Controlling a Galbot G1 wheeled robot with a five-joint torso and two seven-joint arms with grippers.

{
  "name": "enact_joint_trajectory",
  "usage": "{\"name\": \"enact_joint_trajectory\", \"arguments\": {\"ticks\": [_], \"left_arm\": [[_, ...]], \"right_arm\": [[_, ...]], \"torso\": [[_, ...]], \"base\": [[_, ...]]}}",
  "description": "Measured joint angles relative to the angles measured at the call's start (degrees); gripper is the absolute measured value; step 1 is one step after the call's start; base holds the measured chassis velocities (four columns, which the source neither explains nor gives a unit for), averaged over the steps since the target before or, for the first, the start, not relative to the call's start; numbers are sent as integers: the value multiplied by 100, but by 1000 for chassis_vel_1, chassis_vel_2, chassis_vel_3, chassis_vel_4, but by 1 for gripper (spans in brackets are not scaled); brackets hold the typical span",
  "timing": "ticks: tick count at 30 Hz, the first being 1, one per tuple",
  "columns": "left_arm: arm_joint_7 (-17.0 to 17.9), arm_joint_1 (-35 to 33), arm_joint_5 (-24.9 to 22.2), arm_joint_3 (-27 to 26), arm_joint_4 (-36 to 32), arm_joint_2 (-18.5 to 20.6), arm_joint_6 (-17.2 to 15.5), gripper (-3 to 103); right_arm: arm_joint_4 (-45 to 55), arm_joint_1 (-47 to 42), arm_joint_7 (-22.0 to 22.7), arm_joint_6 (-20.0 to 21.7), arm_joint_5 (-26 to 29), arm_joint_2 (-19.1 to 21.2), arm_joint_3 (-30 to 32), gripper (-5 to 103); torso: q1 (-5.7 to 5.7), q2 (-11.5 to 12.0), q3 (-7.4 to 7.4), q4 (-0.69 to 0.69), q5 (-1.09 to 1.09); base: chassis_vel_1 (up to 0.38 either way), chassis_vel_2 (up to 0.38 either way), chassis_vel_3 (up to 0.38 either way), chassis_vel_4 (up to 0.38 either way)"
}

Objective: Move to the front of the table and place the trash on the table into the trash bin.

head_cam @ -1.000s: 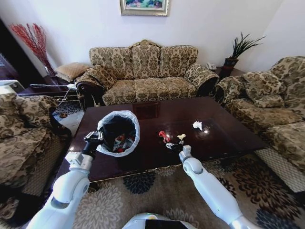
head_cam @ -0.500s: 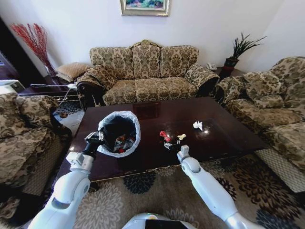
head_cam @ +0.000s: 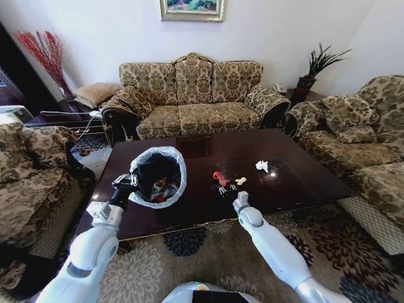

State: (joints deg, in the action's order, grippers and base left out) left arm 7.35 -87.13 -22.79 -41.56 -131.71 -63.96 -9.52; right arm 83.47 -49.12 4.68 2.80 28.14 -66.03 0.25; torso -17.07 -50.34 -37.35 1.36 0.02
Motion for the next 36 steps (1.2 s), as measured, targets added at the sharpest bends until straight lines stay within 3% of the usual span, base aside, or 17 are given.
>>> {"name": "enact_joint_trajectory", "arguments": {"ticks": [3,6,7,10,12,15,21,22,27,29,30,36], "left_arm": [[-3,6,1,14,0,1,5,4],[-24,37,19,79,40,4,5,4],[-24,37,19,79,40,4,5,4],[-46,74,15,134,42,0,-41,4],[-47,78,14,138,40,2,-53,4],[-52,76,5,136,37,23,-86,4],[-54,85,-1,125,53,22,-100,4],[-55,109,-5,128,63,13,-115,4],[-56,134,-20,129,85,-1,-146,4],[-56,142,-30,121,98,-1,-149,4],[-56,161,-54,98,105,-2,-149,4],[-52,202,-90,83,141,-34,-150,4]], "right_arm": [[820,-31,124,53,68,277,-16,45],[2237,212,300,410,431,780,-173,45],[2237,212,300,410,431,780,-173,45],[3341,1073,559,660,1128,1123,-609,45],[3460,1240,579,690,1250,1155,-709,45],[3939,2072,617,912,2007,1308,-1476,45],[3891,2662,471,952,2192,1308,-2440,45],[3790,2925,432,943,2208,1215,-2854,45],[3720,3209,416,1100,2289,1085,-3224,42],[3682,3286,416,1158,2288,1055,-3336,46],[3612,3316,415,1166,2250,1042,-3362,57],[3552,3390,381,1168,2231,1055,-3350,73]], "torso": [[0,0,0,-1,-1],[0,0,0,-2,-2],[0,0,0,-2,-2],[0,0,1,0,-2],[0,0,1,1,-3],[0,0,0,1,-3],[1,0,0,-1,-2],[0,0,0,0,-1],[0,0,0,1,-3],[0,0,0,0,-3],[0,0,0,0,-2],[0,0,0,-1,-2]], "base": [[0,0,0,0],[0,0,0,0],[0,0,0,0],[0,0,0,0],[0,0,0,0],[0,0,0,0],[0,0,0,0],[0,0,0,0],[0,0,0,0],[0,0,0,0],[0,0,0,0],[0,0,0,0]]}}
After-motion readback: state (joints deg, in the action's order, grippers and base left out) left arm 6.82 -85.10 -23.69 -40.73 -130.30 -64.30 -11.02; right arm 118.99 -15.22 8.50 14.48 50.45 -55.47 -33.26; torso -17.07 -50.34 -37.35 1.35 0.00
